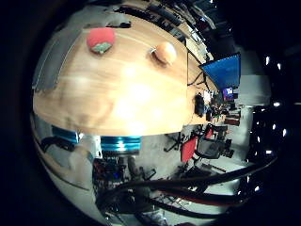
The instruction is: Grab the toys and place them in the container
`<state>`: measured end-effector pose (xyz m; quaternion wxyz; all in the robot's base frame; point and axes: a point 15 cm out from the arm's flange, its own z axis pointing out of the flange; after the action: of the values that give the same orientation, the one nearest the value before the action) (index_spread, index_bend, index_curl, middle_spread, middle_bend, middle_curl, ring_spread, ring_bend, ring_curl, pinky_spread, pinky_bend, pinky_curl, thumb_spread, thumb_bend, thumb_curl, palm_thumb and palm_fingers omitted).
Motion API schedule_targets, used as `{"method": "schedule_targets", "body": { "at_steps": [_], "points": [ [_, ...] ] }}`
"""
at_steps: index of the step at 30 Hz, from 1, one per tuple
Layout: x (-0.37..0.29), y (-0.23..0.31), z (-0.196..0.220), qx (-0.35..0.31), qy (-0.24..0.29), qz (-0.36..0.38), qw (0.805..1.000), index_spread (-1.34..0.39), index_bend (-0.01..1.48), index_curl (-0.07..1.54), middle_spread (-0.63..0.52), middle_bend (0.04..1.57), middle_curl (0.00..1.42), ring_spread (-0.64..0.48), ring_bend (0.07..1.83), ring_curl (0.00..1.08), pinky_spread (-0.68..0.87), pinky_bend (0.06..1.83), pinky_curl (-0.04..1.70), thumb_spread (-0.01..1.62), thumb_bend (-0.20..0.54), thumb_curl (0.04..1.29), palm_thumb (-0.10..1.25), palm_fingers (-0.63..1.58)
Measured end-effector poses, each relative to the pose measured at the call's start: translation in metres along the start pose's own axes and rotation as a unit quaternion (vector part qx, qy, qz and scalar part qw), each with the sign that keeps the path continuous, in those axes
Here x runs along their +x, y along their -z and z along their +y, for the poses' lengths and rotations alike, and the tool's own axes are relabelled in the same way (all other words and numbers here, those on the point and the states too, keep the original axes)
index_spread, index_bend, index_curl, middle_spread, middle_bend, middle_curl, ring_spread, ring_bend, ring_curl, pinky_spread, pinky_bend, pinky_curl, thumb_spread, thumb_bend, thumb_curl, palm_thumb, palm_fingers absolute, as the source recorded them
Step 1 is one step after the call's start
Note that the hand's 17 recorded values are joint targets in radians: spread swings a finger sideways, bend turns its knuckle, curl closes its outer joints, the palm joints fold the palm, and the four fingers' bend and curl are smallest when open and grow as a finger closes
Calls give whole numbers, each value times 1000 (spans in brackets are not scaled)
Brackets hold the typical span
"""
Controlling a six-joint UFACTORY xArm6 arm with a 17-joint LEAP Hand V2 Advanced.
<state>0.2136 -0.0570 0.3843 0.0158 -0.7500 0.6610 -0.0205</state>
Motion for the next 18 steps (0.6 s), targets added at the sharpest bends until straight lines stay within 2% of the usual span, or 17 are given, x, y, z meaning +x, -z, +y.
{"method": "schedule_targets", "body": {
  "at_steps": [18],
  "points": [
    [0, 0, 1, 4, -1, 2, 1000, -477, 170, 308, -193, 288, 360, -156, 627, 170, 335, 700, 44, 1001, -27, 285, 378, 360]
  ]
}}
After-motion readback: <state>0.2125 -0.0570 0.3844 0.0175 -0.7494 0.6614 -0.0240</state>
